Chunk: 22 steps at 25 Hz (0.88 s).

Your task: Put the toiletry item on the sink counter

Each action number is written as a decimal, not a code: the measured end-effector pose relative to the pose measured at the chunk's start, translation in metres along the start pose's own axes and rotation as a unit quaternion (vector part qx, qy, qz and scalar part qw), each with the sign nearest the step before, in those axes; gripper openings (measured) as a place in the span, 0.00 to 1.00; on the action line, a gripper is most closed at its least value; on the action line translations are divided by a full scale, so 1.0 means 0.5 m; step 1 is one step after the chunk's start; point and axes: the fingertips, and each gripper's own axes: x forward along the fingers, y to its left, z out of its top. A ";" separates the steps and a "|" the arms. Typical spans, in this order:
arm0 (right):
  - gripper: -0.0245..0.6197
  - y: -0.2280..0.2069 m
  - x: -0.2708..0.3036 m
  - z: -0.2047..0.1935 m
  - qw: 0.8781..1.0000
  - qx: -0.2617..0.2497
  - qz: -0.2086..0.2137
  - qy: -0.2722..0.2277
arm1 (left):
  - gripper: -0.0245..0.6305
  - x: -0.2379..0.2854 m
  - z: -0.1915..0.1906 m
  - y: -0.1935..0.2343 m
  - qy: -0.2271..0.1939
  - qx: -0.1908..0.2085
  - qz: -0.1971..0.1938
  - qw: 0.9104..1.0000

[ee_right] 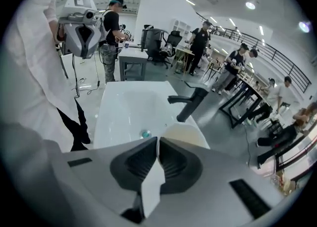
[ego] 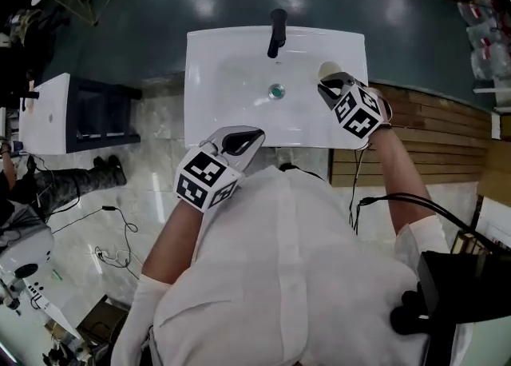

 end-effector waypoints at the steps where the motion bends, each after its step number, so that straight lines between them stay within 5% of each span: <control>1: 0.06 -0.021 0.014 -0.003 1.000 -0.007 0.004 0.000 | 0.05 0.006 0.008 0.008 -0.001 -0.004 0.008 1.000; 15: 0.06 -0.204 0.182 -0.022 0.993 -0.093 0.069 0.027 | 0.05 0.030 0.050 0.088 -0.009 -0.087 0.113 0.990; 22: 0.06 -0.209 0.231 -0.014 0.987 -0.122 0.097 0.040 | 0.05 0.022 0.030 0.096 -0.006 -0.112 0.136 0.984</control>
